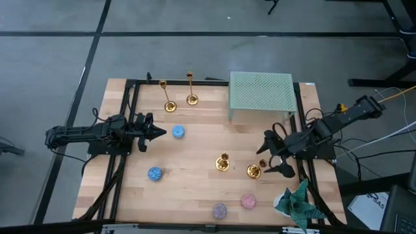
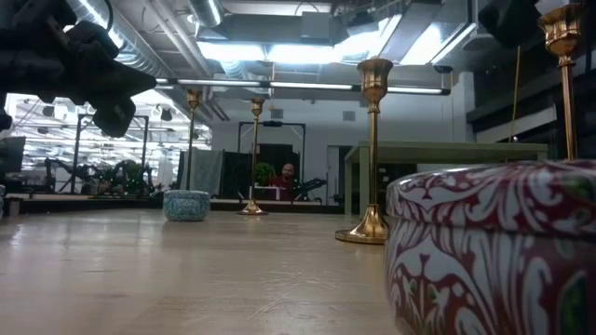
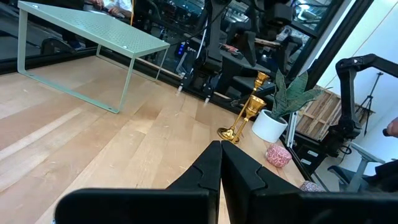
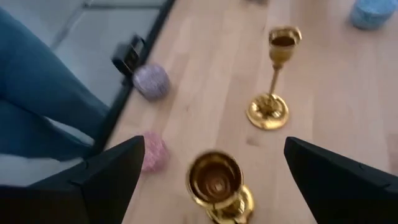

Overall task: Pick & Place candle stick holders
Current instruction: Put the gold candle holder on the shelf

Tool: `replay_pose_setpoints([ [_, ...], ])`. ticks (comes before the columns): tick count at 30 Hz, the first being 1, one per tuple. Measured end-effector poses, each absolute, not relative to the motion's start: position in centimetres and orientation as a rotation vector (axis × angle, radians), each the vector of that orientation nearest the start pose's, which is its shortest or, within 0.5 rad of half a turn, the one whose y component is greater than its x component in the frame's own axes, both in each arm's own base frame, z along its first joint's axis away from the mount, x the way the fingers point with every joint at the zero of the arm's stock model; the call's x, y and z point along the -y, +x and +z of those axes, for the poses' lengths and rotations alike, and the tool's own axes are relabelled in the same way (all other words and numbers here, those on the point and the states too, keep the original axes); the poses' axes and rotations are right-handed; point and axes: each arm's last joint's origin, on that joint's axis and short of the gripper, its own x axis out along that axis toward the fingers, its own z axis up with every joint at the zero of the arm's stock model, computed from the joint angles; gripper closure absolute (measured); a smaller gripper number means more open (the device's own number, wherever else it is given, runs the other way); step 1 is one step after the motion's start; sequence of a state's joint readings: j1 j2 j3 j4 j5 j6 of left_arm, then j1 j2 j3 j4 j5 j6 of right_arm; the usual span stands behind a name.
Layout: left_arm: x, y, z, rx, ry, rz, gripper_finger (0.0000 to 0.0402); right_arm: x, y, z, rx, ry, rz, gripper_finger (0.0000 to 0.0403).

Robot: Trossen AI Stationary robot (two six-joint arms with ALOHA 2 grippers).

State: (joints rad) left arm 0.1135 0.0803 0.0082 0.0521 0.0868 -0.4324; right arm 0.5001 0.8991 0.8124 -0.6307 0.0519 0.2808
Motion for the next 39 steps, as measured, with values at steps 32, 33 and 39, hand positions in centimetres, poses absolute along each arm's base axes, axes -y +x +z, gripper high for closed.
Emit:
replay_pose_setpoints([
  [32,-0.9,10.2,16.5,-0.016,-0.435,0.031,0.0396,-10.4,16.0,21.5,-0.881,-0.049,0.187,0.0059],
  [33,-0.9,10.2,16.5,-0.016,-0.435,0.031,0.0396,-10.4,15.9,21.3,-0.889,-0.053,0.185,0.0070],
  [39,-0.9,10.2,16.5,-0.017,-0.435,0.031,0.0396,-10.4,15.7,20.6,-0.891,-0.052,0.194,0.0129],
])
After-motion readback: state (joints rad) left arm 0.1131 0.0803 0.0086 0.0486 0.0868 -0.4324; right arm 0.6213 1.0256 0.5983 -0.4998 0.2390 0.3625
